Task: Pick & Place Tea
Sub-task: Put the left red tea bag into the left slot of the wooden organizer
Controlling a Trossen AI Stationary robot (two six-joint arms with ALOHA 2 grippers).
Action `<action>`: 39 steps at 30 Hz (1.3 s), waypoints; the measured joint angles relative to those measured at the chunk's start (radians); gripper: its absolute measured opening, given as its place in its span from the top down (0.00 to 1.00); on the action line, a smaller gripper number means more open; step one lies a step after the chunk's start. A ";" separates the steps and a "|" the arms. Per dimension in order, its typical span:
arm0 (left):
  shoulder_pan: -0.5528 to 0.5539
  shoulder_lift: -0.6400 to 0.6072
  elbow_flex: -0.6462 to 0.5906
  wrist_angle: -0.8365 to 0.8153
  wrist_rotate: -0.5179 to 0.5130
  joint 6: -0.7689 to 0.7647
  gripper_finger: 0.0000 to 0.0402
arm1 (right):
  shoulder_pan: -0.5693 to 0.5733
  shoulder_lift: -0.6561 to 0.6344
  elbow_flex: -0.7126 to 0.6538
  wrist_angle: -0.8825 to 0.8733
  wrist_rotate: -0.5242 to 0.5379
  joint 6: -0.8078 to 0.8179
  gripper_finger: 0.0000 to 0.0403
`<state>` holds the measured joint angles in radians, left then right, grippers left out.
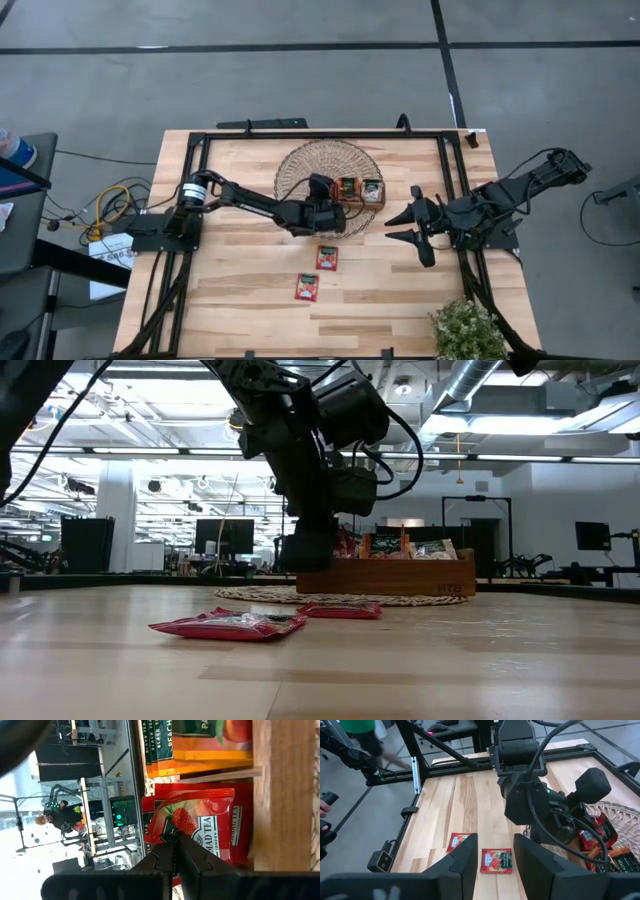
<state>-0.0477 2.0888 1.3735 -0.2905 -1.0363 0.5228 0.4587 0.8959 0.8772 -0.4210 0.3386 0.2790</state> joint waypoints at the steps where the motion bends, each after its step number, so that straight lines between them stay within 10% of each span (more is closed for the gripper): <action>1: 0.001 0.000 0.000 0.000 0.000 0.000 0.99 | 0.000 0.000 0.000 0.000 0.000 0.000 0.71; 39: -0.006 0.000 0.000 0.008 -0.076 0.065 0.74 | -0.001 0.000 0.000 0.012 0.000 -0.018 0.71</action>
<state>-0.0533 2.0888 1.3739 -0.2830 -1.1123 0.5882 0.4580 0.8959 0.8776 -0.4091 0.3384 0.2611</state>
